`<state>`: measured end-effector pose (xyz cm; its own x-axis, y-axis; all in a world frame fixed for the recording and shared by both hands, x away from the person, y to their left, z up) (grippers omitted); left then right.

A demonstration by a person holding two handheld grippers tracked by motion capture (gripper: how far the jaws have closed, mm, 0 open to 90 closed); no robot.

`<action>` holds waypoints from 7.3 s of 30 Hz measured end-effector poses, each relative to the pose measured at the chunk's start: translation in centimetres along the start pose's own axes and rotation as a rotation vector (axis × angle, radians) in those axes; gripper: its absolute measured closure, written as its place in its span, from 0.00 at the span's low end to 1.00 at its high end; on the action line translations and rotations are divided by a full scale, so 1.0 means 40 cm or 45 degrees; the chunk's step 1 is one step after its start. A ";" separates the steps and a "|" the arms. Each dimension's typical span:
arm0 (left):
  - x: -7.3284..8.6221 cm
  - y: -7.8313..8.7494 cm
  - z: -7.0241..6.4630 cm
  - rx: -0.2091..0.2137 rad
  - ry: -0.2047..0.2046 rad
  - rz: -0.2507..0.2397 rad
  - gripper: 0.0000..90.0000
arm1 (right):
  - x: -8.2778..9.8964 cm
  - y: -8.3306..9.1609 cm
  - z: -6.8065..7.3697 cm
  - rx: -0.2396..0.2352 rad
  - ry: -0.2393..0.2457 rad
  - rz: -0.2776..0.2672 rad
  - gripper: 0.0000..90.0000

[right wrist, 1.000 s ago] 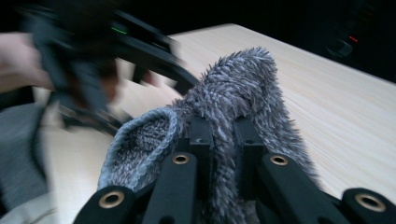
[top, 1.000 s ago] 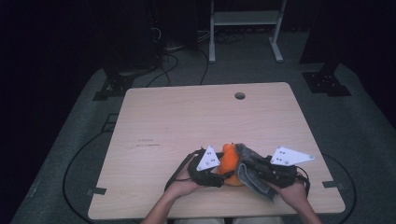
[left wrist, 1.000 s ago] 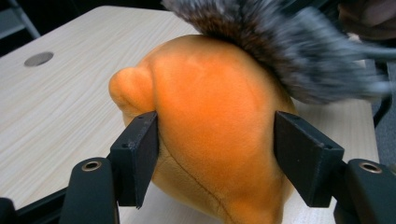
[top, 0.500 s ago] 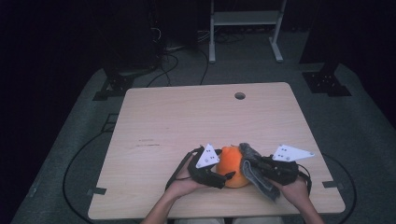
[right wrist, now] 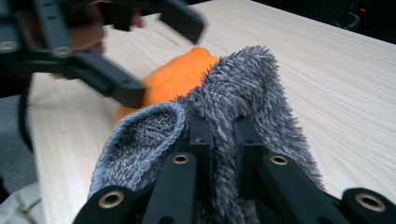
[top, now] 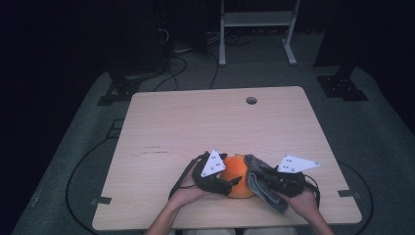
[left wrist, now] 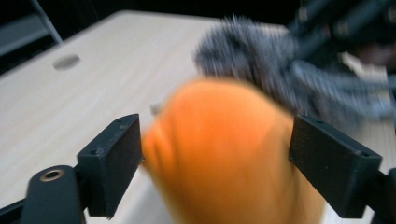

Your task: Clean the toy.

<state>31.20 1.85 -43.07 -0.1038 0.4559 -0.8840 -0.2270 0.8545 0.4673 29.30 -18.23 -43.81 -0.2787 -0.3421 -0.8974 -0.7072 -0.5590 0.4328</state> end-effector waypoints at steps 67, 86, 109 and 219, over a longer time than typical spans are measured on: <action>0.050 -0.010 0.016 0.131 0.019 0.103 0.29 | 0.057 -0.008 -0.078 0.072 -0.162 0.105 0.89; 0.068 0.001 0.018 0.172 0.021 0.092 0.27 | 0.068 -0.023 -0.089 0.013 -0.258 0.125 0.89; 0.041 -0.012 -0.002 0.140 0.026 0.054 0.36 | 0.040 0.011 -0.070 -0.041 -0.203 0.068 0.89; 0.081 0.005 0.025 0.197 0.031 0.029 0.34 | -0.023 0.005 -0.062 -0.055 -0.205 -0.006 0.89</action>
<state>31.80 3.75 -45.81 -0.1313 0.4709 -0.8723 -0.0725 0.8730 0.4822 31.02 -19.88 -42.70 -0.3784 -0.2161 -0.9001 -0.6809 -0.5937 0.4288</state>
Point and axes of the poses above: each handheld gripper's, and its own axes: y roughly backward along the jaws, x roughly out of its underside, z roughly to its left, the point moved 4 cm from there along -y, roughly forward along the jaws, and after that the axes turned 15 degrees about x, right-handed, at the moved point
